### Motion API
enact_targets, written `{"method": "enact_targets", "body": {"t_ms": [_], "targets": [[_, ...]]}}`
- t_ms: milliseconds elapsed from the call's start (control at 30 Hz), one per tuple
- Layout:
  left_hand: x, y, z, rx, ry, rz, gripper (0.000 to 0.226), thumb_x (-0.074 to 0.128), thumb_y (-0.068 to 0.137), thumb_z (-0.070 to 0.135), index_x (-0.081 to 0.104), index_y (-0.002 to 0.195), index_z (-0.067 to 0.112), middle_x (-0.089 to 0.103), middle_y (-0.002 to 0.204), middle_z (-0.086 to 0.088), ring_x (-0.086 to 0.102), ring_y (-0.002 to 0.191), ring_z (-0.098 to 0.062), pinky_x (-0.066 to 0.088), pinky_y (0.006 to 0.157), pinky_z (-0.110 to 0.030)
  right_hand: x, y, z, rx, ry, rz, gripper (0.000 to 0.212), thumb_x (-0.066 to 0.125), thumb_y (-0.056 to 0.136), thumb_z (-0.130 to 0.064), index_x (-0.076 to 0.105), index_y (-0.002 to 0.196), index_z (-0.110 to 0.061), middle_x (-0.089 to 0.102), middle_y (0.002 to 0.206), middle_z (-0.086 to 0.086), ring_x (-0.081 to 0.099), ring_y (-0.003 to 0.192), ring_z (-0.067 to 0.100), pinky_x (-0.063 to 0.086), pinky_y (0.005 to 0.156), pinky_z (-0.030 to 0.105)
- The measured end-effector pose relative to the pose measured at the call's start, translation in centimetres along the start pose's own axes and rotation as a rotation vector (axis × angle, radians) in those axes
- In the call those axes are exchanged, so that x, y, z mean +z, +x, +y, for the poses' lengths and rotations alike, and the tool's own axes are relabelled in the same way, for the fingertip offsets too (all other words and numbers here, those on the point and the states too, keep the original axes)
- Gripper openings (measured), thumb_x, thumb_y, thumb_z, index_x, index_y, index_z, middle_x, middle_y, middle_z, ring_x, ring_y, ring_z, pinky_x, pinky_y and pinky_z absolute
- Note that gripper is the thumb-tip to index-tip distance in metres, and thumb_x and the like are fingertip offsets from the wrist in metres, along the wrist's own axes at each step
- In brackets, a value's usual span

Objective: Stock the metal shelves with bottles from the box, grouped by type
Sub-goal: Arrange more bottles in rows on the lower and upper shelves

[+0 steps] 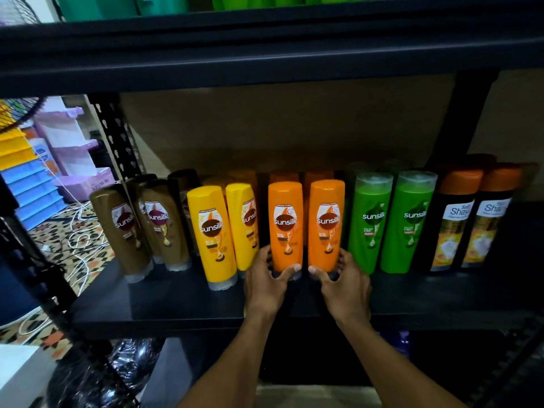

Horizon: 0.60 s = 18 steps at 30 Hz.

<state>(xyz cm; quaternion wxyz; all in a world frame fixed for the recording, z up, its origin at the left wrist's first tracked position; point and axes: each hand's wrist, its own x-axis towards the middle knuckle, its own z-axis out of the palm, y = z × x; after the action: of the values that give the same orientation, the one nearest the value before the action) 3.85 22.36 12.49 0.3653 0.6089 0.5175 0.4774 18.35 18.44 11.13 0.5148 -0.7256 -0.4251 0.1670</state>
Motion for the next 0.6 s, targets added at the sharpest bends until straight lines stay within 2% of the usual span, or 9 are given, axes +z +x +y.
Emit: {"method": "enact_targets", "body": {"t_ms": [67, 233, 600], "targets": [[-0.02, -0.01, 0.03, 0.003, -0.003, 0.003, 0.072, 0.086, 0.077, 0.04, 0.05, 0.139, 0.03, 0.061, 0.135, 0.006, 0.06, 0.121, -0.015, 0.054, 0.099, -0.04, 0.08, 0.05, 0.07, -0.006, -0.009, 0.002, 0.075, 0.08, 0.074, -0.057, 0.05, 0.137, -0.031, 0.064, 0.129, 0.001, 0.062, 0.116, 0.024, 0.054, 0.095, 0.049], [-0.03, -0.11, 0.1, 0.0, -0.008, 0.012, 0.069, 0.086, 0.078, 0.038, 0.051, 0.138, 0.03, 0.06, 0.129, 0.01, 0.059, 0.115, -0.01, 0.051, 0.093, -0.031, 0.21, 0.08, 0.23, 0.005, -0.023, 0.0, 0.076, 0.077, 0.076, -0.059, 0.046, 0.14, -0.032, 0.063, 0.13, 0.0, 0.06, 0.119, 0.026, 0.052, 0.097, 0.051], [-0.12, -0.02, 0.32, 0.017, 0.023, 0.009, 0.071, 0.088, 0.076, 0.036, 0.054, 0.137, 0.025, 0.063, 0.131, 0.006, 0.057, 0.11, -0.007, 0.047, 0.088, -0.023, 0.21, 0.19, 0.26, -0.015, -0.028, 0.02, 0.073, 0.079, 0.077, -0.054, 0.049, 0.139, -0.029, 0.064, 0.129, 0.001, 0.061, 0.118, 0.026, 0.052, 0.097, 0.05]]}}
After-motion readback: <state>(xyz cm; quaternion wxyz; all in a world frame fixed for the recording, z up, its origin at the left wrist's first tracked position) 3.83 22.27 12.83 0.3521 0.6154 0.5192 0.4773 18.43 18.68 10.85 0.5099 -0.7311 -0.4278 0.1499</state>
